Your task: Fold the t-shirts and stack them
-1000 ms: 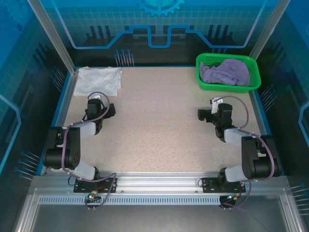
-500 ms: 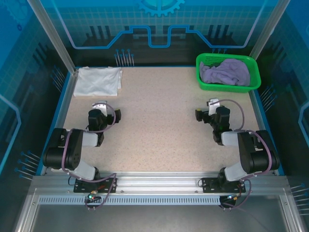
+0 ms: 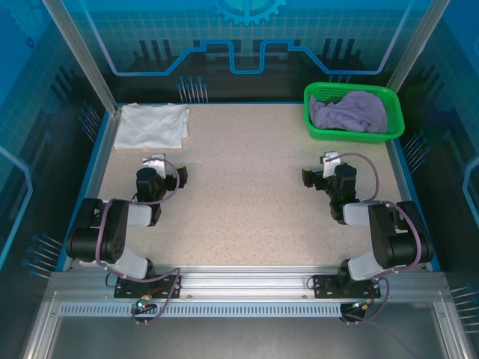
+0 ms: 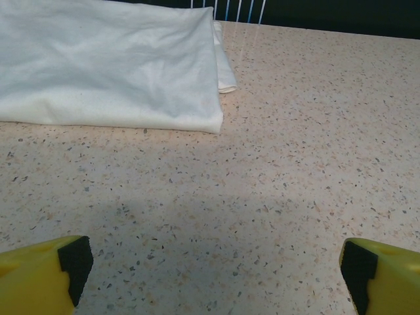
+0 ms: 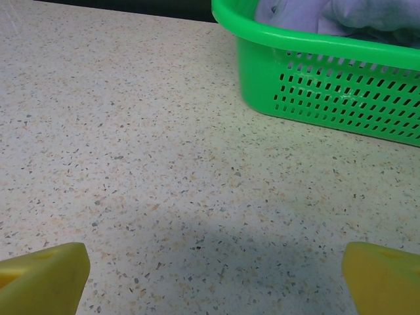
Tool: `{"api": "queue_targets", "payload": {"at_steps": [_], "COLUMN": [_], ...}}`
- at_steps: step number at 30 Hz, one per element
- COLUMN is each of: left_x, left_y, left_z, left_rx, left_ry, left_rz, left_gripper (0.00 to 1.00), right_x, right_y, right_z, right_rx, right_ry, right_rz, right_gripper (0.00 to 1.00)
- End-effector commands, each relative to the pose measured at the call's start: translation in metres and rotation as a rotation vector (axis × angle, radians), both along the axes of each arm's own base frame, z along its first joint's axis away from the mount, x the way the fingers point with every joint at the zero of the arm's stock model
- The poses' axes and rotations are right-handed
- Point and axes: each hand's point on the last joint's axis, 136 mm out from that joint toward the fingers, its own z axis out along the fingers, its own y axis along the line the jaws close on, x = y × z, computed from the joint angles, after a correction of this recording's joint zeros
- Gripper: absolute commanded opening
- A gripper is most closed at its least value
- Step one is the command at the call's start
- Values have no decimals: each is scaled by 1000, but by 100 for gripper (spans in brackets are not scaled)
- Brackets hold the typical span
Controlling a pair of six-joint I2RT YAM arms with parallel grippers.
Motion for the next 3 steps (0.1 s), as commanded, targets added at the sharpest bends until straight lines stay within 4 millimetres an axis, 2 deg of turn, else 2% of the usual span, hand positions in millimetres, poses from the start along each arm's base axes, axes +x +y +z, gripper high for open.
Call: {"api": "queue_targets", "payload": {"at_steps": [1,3], "left_x": [6,6], "left_y": [-5,-5], "left_z": [10,10], "left_rx": [15,15], "left_ry": [-39,-39], "left_rz": [-25,-26], "left_gripper": [99,99], "right_x": [5,5], "right_y": [-3,-2], "right_z": [4,5], "right_rx": [19,13], "right_ry": [-10,-15], "right_rz": [-6,-7], "right_gripper": [100,100]}}
